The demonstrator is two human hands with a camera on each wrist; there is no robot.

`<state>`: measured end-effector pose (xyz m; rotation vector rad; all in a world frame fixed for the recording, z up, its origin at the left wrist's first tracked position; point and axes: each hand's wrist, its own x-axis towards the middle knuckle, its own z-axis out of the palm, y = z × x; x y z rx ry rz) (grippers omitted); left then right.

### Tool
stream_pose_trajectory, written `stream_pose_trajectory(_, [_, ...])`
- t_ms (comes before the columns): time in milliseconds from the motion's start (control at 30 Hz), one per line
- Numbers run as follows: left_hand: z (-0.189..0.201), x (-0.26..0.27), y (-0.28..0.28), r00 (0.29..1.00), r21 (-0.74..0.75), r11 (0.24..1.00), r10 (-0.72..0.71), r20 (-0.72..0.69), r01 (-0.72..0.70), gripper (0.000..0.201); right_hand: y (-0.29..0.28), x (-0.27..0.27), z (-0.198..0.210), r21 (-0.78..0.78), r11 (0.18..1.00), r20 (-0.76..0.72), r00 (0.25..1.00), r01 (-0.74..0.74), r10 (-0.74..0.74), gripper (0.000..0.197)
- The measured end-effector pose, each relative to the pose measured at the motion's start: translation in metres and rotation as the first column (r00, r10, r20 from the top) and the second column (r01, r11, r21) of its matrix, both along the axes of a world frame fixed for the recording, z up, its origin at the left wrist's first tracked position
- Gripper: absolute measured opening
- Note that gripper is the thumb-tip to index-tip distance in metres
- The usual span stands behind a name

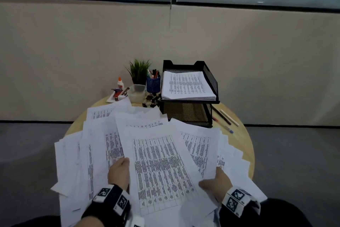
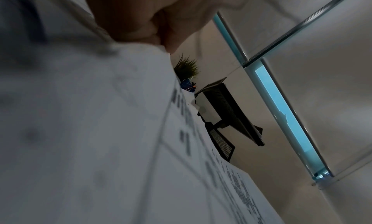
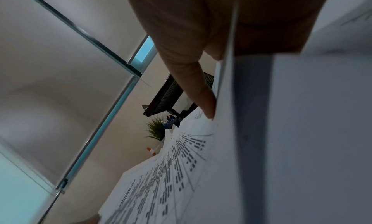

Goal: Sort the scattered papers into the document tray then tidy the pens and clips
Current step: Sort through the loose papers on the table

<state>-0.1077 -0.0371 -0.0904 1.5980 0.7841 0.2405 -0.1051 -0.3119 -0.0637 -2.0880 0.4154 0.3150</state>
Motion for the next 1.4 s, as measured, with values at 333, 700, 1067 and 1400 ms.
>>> stream_pose_trajectory(333, [0.002,-0.016,0.040,0.966,0.197,0.958,-0.172,-0.195,0.210,0.042,-0.017,0.007,0.002,-0.177,0.984,-0.025,1.000,0.000,-0.004,0.030])
stream_pose_trajectory(700, [0.022,-0.006,0.025,0.916,0.129,0.913,-0.363,-0.170,0.386,0.055,-0.001,-0.001,0.006,0.025,0.988,0.021,0.988,-0.155,0.155,0.020])
stream_pose_trajectory(1067, [0.023,-0.003,-0.003,0.833,0.260,0.798,-0.475,-0.285,0.544,0.048,-0.023,0.010,0.009,-0.309,0.949,-0.094,0.992,0.056,-0.089,0.048])
stream_pose_trajectory(1400, [0.023,-0.016,-0.015,0.755,0.336,0.676,-0.579,-0.309,0.656,0.027,-0.032,0.008,0.009,0.157,0.984,-0.013,0.997,0.081,-0.080,0.022])
